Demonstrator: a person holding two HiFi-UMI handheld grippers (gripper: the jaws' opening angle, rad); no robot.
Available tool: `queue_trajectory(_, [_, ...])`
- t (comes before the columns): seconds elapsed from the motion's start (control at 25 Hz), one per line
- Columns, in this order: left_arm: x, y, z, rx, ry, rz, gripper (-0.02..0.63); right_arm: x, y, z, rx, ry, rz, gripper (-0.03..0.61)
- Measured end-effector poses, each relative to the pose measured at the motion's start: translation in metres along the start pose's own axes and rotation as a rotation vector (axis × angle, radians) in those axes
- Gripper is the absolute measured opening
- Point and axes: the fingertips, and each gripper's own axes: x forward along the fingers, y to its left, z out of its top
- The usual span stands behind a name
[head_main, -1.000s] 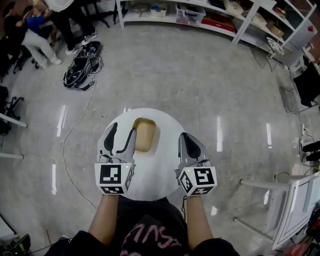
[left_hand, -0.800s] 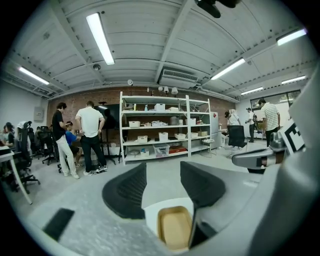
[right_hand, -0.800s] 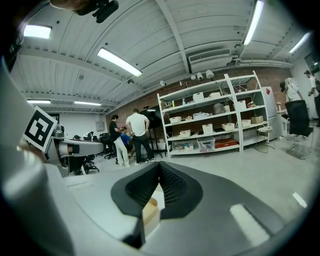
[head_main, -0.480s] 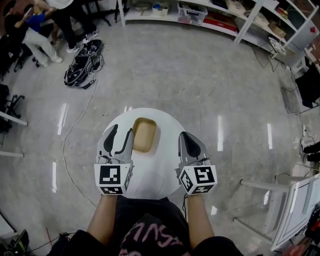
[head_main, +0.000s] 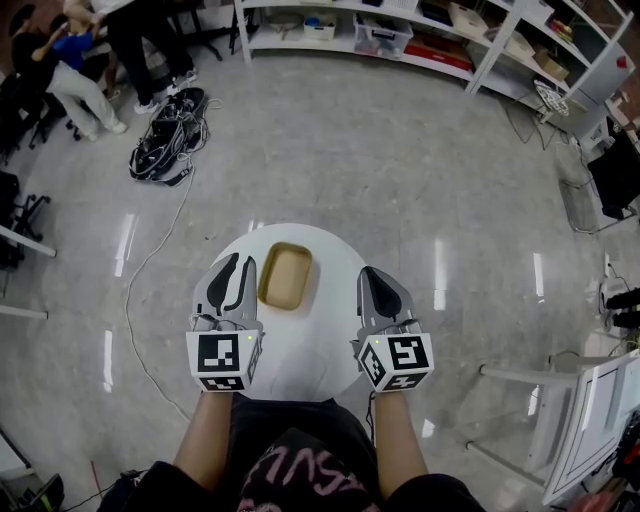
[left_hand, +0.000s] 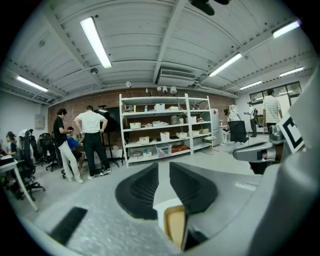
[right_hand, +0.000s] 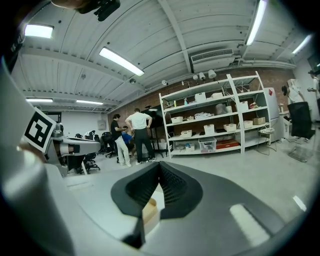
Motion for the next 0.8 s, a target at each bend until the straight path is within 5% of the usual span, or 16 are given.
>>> queue_trajectory(0.4, [-0.009,0.005,0.006,-0.004,-0.022,0.03,-0.006,-0.007,0.0,0.009,-0.014,-0.019,0.0,0.008])
queue_trajectory(0.8, [-0.018,0.017,0.013,-0.011,-0.039,0.041,-0.006,-0.006,0.014,0.018,-0.039,-0.027,0.015,0.008])
